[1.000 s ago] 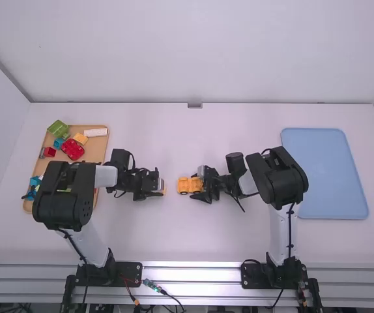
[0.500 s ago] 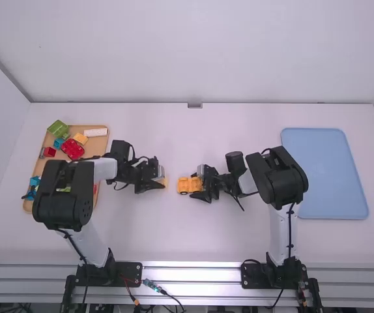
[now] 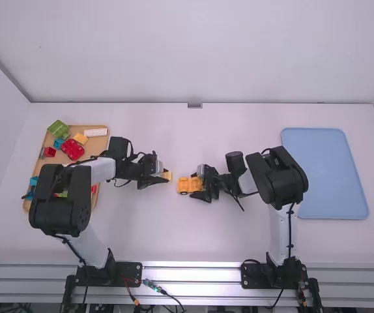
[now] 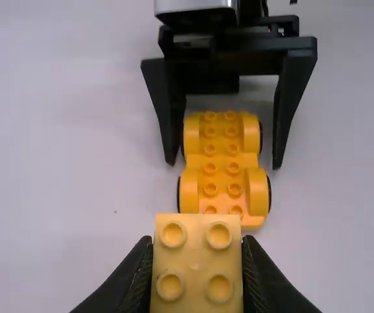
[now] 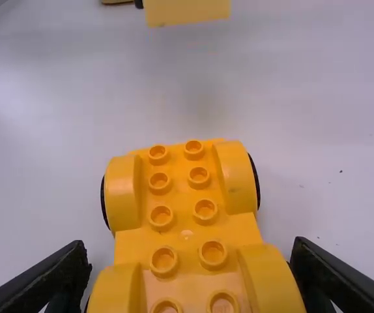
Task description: Assemble lego blocks to make yellow taxi
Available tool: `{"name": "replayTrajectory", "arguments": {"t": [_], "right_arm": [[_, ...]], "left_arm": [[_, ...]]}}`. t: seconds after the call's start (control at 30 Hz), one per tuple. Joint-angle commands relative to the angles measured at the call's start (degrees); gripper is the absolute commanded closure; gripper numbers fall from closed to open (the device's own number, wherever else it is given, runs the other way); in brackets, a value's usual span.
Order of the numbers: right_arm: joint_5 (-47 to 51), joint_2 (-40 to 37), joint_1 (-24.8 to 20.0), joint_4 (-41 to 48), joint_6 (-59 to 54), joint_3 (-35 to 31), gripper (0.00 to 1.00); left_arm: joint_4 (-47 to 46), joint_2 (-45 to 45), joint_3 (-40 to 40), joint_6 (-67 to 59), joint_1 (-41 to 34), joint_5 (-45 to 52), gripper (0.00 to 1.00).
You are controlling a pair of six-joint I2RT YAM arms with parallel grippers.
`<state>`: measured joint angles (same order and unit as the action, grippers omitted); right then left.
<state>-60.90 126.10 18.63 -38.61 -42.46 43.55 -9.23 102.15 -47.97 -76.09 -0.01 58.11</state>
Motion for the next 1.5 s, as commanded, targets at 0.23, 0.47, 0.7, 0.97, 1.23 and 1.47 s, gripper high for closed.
{"name": "replayTrajectory", "arguments": {"t": [0.23,0.47,0.7,0.97,1.23,1.47], "right_arm": [[-0.4,1.2,0.2,0.3,1.6,1.3,0.19],[-0.8,1.2,0.2,0.3,1.5,1.2,0.17],[-0.8,1.2,0.2,0.7,0.2,1.2,0.18],[-1.2,1.2,0.5,2.0,-1.9,1.3,0.2],[-1.0,1.2,0.6,2.1,-2.1,1.3,0.34],[-1.5,1.2,0.5,2.3,-4.5,0.6,0.37]], "left_arm": [[10.9,-3.6,5.0,14.4,-1.8,-2.4,0.98],[11.5,-3.6,3.7,19.3,-10.4,-16.1,0.98],[11.3,-3.6,3.3,19.3,-14.6,-17.5,0.98],[12.2,-3.6,3.3,17.6,-14.7,-17.4,0.98],[13.0,-3.6,3.3,17.6,-15.6,-17.0,0.98],[13.9,-3.6,3.3,17.1,-15.8,-16.2,0.98]]}}
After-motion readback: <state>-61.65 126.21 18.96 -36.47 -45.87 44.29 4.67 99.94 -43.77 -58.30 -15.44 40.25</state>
